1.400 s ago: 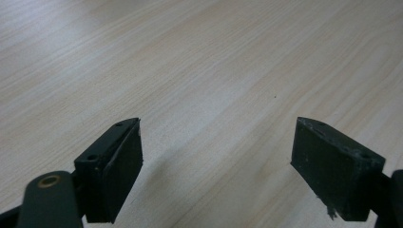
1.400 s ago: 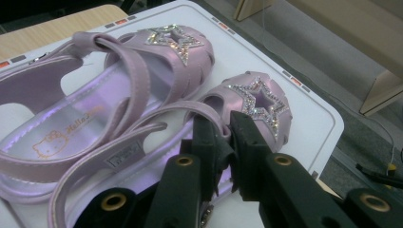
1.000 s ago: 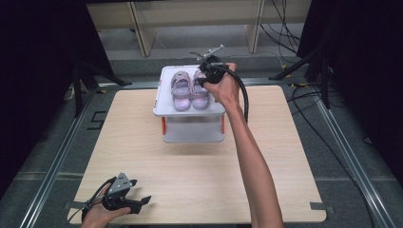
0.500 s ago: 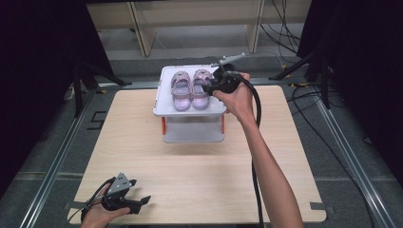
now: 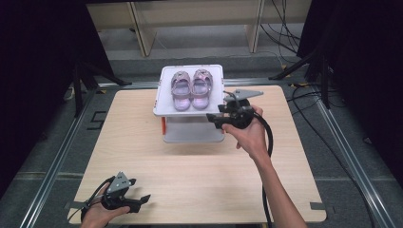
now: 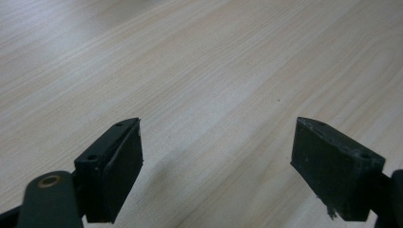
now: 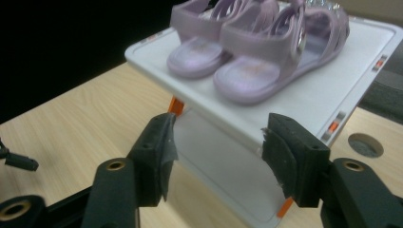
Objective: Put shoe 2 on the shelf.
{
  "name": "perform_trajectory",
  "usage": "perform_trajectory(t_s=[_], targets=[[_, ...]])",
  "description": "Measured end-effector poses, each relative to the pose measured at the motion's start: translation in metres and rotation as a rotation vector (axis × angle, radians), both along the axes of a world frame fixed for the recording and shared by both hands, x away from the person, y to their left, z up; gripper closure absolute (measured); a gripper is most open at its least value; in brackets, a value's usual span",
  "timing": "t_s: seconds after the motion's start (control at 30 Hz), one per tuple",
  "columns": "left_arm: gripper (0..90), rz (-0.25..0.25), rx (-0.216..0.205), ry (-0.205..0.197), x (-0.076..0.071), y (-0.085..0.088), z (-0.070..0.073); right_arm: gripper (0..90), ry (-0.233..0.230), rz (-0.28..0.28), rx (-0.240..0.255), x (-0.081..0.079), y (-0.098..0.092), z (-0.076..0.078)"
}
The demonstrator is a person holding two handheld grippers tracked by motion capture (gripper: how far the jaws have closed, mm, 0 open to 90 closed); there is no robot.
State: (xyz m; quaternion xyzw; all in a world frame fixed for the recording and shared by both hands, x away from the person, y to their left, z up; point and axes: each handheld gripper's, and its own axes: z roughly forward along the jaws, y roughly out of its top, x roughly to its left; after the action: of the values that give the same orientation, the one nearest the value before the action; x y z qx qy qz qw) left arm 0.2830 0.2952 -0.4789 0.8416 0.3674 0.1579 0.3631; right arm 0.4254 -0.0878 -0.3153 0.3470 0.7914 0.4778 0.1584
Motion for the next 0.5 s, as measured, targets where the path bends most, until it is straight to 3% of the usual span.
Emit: perform_trajectory(t_s=[0.13,0.27,0.33,0.37,0.4,0.43,0.5], targets=[[17.1,0.004,0.002,-0.001,0.0,0.001,-0.001,41.3,-0.006,0.012,-0.002,-0.013,-0.004,-0.012],[17.1,0.008,-0.002,0.005,0.001,0.001,-0.002,39.1,-0.004,0.043,0.039,-0.029,-0.01,-0.03],[17.1,0.007,0.007,-0.008,0.001,0.0,-0.003,36.9,0.022,0.042,0.0,-0.036,-0.014,-0.04],[17.1,0.022,-0.005,0.009,-0.001,-0.001,-0.002,37.1,0.03,0.041,0.0,-0.04,-0.017,-0.044],[17.1,-0.001,0.009,-0.009,0.0,0.0,-0.001,36.9,0.038,0.038,0.008,-0.044,-0.02,-0.049],[17.1,0.01,0.007,-0.013,0.0,-0.001,-0.001,35.9,0.049,0.037,-0.008,-0.049,-0.025,-0.058],[17.1,0.005,-0.002,-0.018,0.001,-0.001,-0.001,35.9,0.038,0.026,-0.017,-0.052,-0.029,-0.063]])
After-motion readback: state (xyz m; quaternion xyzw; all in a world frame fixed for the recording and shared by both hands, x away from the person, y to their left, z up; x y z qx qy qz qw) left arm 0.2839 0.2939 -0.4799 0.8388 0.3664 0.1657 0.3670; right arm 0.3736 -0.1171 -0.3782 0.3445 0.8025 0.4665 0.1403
